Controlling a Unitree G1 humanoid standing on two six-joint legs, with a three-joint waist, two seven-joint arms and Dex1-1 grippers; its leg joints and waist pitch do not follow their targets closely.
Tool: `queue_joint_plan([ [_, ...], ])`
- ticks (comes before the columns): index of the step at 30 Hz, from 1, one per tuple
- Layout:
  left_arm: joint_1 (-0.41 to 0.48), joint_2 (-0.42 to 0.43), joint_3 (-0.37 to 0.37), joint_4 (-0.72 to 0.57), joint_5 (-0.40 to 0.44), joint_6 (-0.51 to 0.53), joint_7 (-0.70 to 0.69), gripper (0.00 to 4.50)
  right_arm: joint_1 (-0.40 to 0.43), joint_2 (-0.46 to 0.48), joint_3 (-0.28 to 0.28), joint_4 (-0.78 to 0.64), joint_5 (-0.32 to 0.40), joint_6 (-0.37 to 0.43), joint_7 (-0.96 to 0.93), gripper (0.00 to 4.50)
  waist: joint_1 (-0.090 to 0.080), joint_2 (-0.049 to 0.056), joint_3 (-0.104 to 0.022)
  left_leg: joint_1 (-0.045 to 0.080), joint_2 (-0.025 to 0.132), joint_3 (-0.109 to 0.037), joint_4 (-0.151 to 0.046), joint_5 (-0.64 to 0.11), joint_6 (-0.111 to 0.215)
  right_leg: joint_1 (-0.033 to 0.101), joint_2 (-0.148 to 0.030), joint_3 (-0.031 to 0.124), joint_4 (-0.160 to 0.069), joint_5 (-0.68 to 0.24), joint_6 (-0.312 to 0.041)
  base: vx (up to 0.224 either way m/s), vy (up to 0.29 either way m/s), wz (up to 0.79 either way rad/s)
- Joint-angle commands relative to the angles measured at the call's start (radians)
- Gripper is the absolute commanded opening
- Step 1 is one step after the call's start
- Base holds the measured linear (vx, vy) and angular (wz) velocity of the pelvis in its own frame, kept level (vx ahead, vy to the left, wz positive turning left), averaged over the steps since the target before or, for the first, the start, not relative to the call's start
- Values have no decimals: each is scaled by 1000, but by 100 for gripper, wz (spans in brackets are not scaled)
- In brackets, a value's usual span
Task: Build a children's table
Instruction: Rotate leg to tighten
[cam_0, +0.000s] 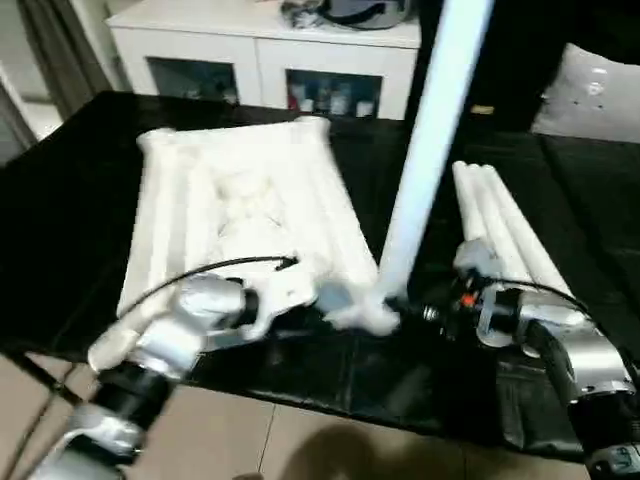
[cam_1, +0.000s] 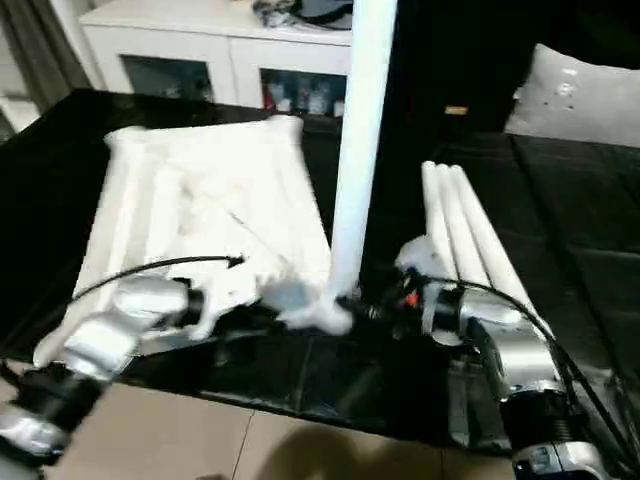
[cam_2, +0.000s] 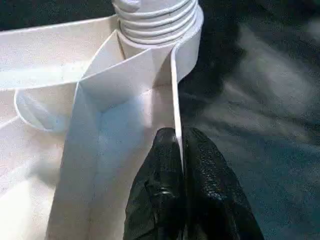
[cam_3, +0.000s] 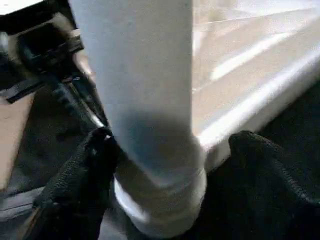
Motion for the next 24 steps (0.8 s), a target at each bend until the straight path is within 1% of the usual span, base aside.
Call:
queue_joint_plan([
  [1, 22, 15, -60, 5, 15, -7, -72, 0, 1, 0, 8, -7, 0, 9, 9, 344, 2, -14, -58, 6, 61, -11, -51, -111, 101, 48, -88, 48, -55, -97, -226, 0, 0, 0],
  [2, 22, 20, -62, 4, 13, -9, -85, 0, 1, 2, 12, -6, 1, 12, 14, 327, 2, -16, -58, 5, 61, -12, -52, -112, 99, 49, -88, 47, -54, -90, -227, 0, 0, 0],
  [3, 23, 23, -63, 2, 11, -6, -93, 0, 2, 3, 16, -6, -1, 11, 17, 327, 2, -15, -57, 5, 61, -12, -52, -119, 94, 49, -89, 47, -55, -98, -226, 0, 0, 0],
  [5, 21, 28, -64, 5, 9, -10, -101, 0, 5, 6, 26, -7, 0, 16, 27, 301, 1, -15, -56, 6, 61, -13, -54, -132, 88, 49, -90, 47, -57, -119, -222, 0, 0, 0],
  [6, 21, 29, -65, 6, 7, -12, -104, 0, 8, 7, 30, -10, -1, 18, 32, 294, 0, -16, -56, 6, 60, -12, -54, -143, 81, 50, -90, 48, -59, -138, -216, 0, 0, 0],
  [7, 20, 31, -65, 9, 6, -14, -108, 0, 13, 8, 37, -17, 4, 27, 45, 294, 0, -16, -56, 6, 60, -13, -54, -141, 79, 50, -90, 48, -59, -141, -214, 0, 0, 0],
  [10, 19, 31, -65, 12, 7, -14, -111, 0, 17, 9, 42, -20, 5, 30, 49, 264, 1, -17, -57, 6, 60, -13, -54, -133, 77, 50, -89, 48, -57, -130, -213, 0, 0, 0],
  [11, 18, 29, -64, 17, 8, -15, -111, 0, 18, 11, 45, -21, 6, 34, 53, 264, 1, -17, -57, 6, 60, -13, -54, -133, 77, 50, -89, 48, -57, -130, -213, 0, 0, 0],
  [14, 17, 25, -62, 22, 10, -15, -111, 0, 20, 14, 48, -22, 9, 38, 55, 241, 1, -16, -57, 7, 59, -13, -53, -138, 73, 50, -89, 49, -59, -138, -212, 0, 0, 0],
  [17, 18, 22, -61, 24, 11, -13, -109, 0, 25, 16, 52, -26, 13, 44, 59, 235, 1, -18, -57, 6, 58, -13, -53, -143, 70, 51, -89, 48, -59, -144, -209, 0, 0, 0],
  [19, 19, 17, -57, 23, 5, -7, -105, 0, 35, 14, 59, -36, 17, 56, 69, 218, 0, -18, -55, 7, 59, -13, -55, -155, 67, 49, -89, 48, -63, -176, -203, 0, 0, 0],
  [20, 23, 8, -47, 17, -8, 6, -95, 0, 54, 12, 67, -51, 13, 62, 71, 213, 1, -18, -54, 8, 60, -13, -56, -160, 64, 50, -91, 49, -65, -190, -200, 0, 0, 0],
  [21, 23, 8, -47, 17, -8, 6, -95, 0, 54, 12, 67, -51, 13, 62, 71, 212, 3, -18, -54, 10, 60, -13, -56, -163, 62, 48, -90, 50, -66, -193, -198, 0, 0, 0],
  [22, 27, -4, -33, 7, -24, 29, -82, 0, 70, 18, 64, -62, 13, 69, 55, 209, 2, -21, -54, 10, 61, -13, -58, -163, 60, 48, -90, 50, -65, -191, -198, 0, 0, 0],
  [24, 31, -22, -20, -5, -38, 59, -59, 0, 78, 32, 54, -66, 20, 83, 27, 206, 2, -21, -53, 11, 59, -13, -58, -168, 57, 50, -91, 50, -66, -196, -199, 0, 0, 0],
])
